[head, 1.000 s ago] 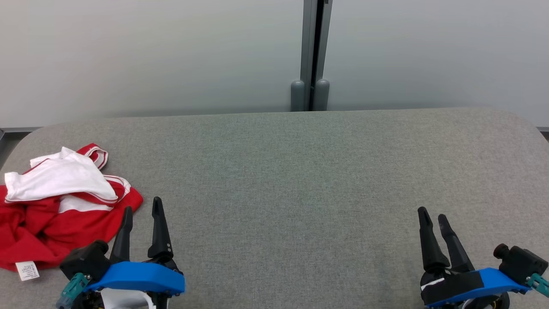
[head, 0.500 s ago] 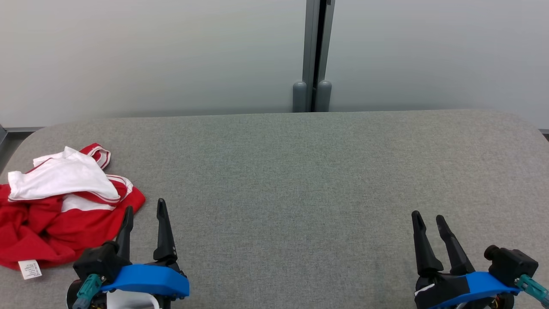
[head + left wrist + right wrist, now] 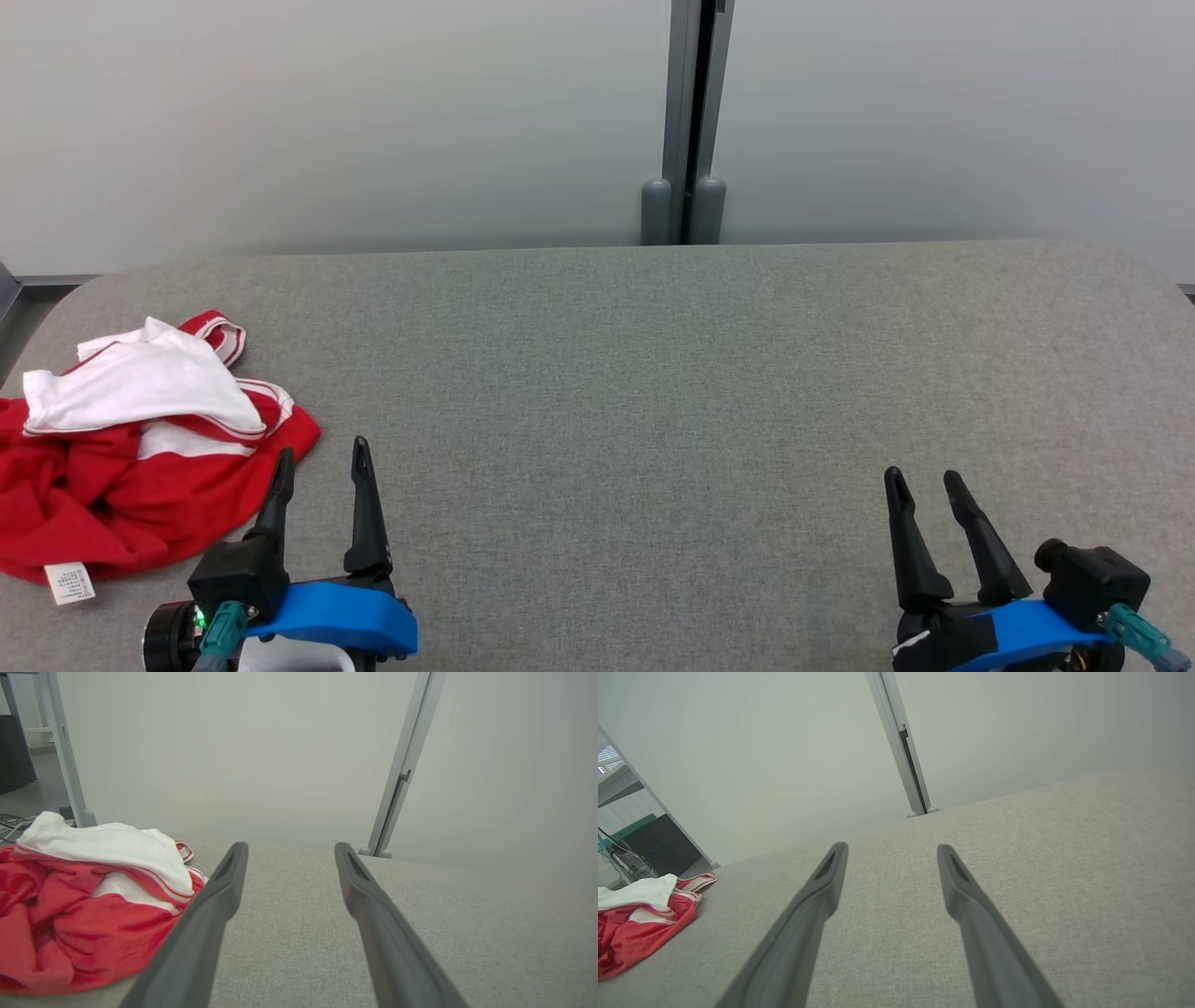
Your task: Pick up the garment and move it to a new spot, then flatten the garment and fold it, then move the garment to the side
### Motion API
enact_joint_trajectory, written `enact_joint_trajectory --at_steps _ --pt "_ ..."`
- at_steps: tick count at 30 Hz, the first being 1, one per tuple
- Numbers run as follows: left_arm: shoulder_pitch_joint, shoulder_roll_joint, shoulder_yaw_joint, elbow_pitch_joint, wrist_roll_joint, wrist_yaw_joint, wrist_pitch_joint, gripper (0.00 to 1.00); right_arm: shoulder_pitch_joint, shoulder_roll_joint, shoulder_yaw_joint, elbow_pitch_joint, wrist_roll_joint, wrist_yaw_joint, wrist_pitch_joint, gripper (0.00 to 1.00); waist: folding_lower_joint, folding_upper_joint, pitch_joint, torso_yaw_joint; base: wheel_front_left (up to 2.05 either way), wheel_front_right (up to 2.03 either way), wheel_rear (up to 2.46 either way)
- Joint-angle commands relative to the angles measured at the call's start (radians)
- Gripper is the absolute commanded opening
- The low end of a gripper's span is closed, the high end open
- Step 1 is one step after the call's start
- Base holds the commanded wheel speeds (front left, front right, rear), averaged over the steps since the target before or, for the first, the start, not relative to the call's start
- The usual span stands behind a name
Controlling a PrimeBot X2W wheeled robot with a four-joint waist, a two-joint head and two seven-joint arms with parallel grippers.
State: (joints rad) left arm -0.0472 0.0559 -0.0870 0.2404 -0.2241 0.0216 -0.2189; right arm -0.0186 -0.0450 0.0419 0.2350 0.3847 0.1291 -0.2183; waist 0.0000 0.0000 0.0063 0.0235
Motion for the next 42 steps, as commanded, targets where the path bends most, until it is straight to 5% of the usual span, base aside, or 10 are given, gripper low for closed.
enact_joint_trajectory --at_steps 1,24,42 --pt "-0.011 0.004 -0.005 -0.002 0.018 0.006 -0.007 1.00 0.002 -0.008 0.001 -0.003 -0.020 0.002 -0.008 1.00 0.0000 0.0000 -0.001 0.000 0.00 0.00 0.00" --pt "0.003 0.003 -0.006 0.006 0.163 0.020 -0.048 1.00 0.014 -0.009 0.011 0.017 -0.175 0.002 -0.049 1.00 0.0000 0.0000 -0.009 0.015 0.00 0.00 0.00" --pt "0.001 -0.002 0.001 0.031 0.136 0.015 -0.048 1.00 0.012 -0.009 -0.003 0.037 -0.159 0.002 -0.048 1.00 0.0000 0.0000 -0.008 0.019 0.00 0.00 0.00"
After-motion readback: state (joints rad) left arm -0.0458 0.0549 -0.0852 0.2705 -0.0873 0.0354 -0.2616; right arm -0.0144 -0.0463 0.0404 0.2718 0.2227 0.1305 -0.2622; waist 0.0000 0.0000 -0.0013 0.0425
